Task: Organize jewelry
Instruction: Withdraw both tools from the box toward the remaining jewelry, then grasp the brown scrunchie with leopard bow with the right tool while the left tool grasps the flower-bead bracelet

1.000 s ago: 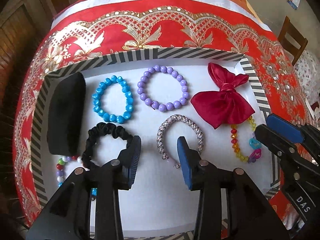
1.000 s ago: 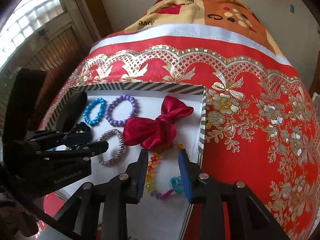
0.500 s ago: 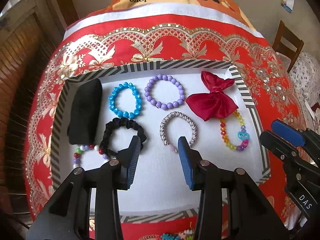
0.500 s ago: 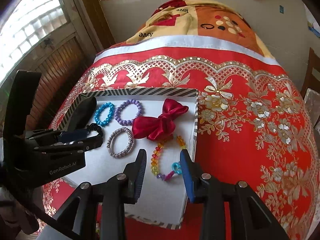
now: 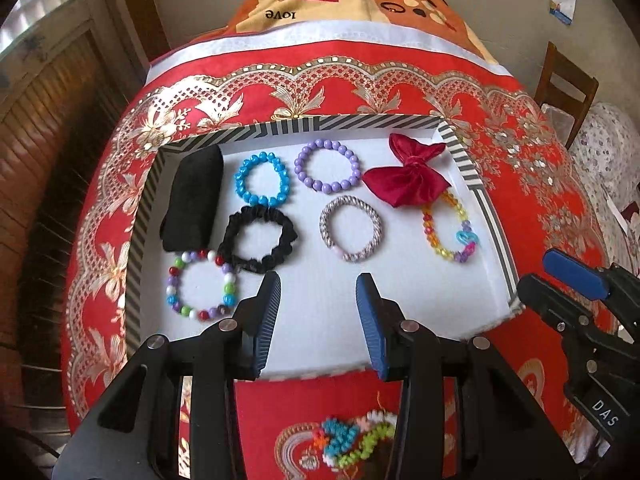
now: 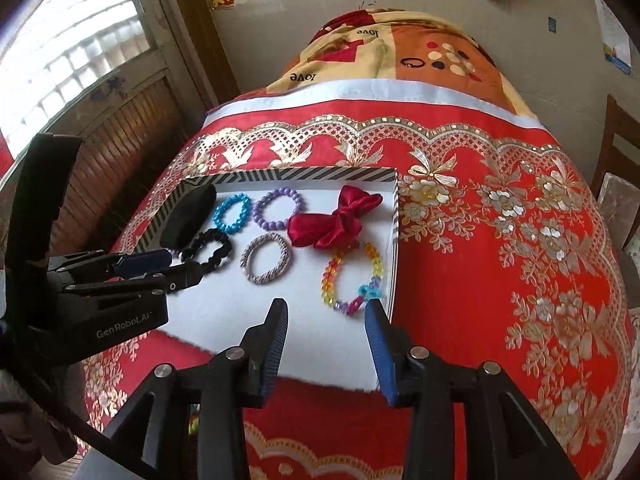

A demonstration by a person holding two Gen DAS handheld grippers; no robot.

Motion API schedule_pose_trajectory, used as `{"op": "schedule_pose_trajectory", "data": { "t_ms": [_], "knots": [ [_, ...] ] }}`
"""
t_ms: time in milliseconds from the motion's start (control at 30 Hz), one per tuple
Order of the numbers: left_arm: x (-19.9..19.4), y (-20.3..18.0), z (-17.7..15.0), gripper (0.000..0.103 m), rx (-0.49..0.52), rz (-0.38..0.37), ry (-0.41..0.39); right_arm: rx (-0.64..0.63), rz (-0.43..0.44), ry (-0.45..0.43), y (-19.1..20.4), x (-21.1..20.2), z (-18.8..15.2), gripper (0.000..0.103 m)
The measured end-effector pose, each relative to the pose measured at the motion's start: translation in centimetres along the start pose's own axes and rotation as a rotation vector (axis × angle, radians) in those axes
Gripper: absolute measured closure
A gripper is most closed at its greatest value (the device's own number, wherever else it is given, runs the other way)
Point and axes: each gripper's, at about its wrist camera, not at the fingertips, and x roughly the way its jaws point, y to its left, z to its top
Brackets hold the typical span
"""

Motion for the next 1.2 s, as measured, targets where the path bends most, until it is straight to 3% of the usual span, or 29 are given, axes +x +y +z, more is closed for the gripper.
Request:
{"op": "schedule_pose_trajectory", "data": {
  "t_ms": [467,833,1200],
  "knots": [
    [-4.4,1.3,-5.7,0.064,-0.051,0.007,-0.018,-0.058,0.032,0.014,2.8,-3.2,-4.6,0.061],
    [-6.0,4.1,-10.4,0.06,-0.148,-0.081,0.044,-0.09,0.058,0.06,4.8,-4.5,-8.9,0.061],
    [-3.9,5.7,-12.3,0.059,-0.19,-0.072,0.119,-0.107,0.144,0.155,7.8,-2.3,-12.3,0.061]
  ]
}}
